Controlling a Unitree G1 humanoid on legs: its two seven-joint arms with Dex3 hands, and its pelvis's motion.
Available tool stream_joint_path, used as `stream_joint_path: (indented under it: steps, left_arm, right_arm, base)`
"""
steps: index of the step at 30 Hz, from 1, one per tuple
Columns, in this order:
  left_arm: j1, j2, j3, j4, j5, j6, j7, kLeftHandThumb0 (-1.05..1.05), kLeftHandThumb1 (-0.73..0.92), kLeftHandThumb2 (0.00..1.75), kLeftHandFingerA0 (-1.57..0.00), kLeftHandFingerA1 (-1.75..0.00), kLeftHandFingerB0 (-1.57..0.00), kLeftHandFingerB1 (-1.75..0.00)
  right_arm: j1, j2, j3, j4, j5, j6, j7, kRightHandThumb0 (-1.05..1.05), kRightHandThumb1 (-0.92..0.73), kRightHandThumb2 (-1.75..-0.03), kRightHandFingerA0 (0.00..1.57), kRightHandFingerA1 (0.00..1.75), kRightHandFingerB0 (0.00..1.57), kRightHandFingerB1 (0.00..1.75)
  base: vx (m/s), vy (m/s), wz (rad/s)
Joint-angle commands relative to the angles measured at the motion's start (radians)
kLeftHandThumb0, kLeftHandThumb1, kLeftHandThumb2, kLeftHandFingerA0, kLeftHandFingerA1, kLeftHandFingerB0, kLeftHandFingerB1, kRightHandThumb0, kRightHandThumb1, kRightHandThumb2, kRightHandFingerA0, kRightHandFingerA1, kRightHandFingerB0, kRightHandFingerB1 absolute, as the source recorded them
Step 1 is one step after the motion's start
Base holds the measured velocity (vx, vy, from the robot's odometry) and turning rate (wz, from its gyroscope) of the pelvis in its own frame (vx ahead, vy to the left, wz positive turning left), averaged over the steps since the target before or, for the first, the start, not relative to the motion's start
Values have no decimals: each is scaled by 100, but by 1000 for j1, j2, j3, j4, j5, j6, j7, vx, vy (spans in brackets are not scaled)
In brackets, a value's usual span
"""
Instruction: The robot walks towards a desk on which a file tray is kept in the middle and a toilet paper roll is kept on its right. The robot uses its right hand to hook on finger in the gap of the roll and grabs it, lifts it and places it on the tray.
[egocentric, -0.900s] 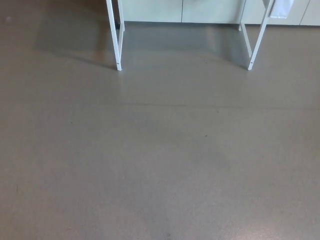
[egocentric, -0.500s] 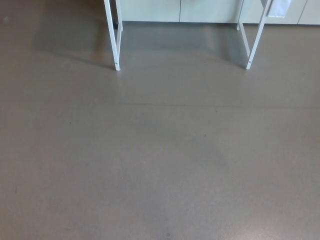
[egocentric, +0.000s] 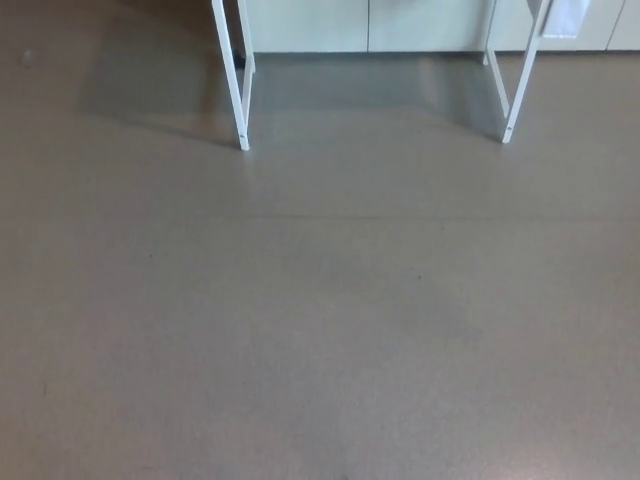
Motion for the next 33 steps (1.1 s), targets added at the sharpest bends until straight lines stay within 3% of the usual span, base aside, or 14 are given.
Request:
stream_joint_path:
  steps: [1,2,3,7,18,32,33]
  left_arm:
    - [7,10,13,-17,-18,-13,8,-70,58,90,-13,-63,-22,-57]
    - [17,5,17,-34,-23,-12,9,-66,76,61,-11,-64,-26,-52]
    - [31,1,22,-61,-29,2,4,-65,61,89,-9,-58,-19,-53]
    - [35,-11,47,-96,-49,57,5,-65,59,89,-8,-58,-19,-53]
    - [59,-4,36,-103,-37,42,14,-67,60,90,-10,-58,-19,-53]
    - [5,21,5,0,-17,-17,-6,-74,58,94,-10,-64,-20,-59]
    - [1,21,7,8,-21,-19,-5,-75,75,60,-8,-74,-26,-59]
  right_arm:
    - [1,-11,2,6,12,-19,1,-65,-46,-86,0,41,0,21]
    - [1,-11,2,6,12,-19,1,-65,-46,-86,0,41,0,21]
    - [1,-11,3,6,12,-19,1,-65,-46,-86,0,41,0,21]
    - [1,-11,3,7,12,-20,1,-65,-46,-86,0,41,0,21]
    - [6,-4,11,-2,9,-19,-2,-65,-46,-86,0,41,0,21]
    - [-14,-7,14,-3,10,-13,-2,-65,-46,-86,0,41,0,21]
    - [-14,-7,14,-3,10,-13,-2,-65,-46,-86,0,41,0,21]
  base:
    - [0,0,0]
    - [53,102,-6]
    - [85,122,-9]
    - [105,150,-2]
    - [140,82,-2]
    - [221,-126,7]
    - [165,24,-10]
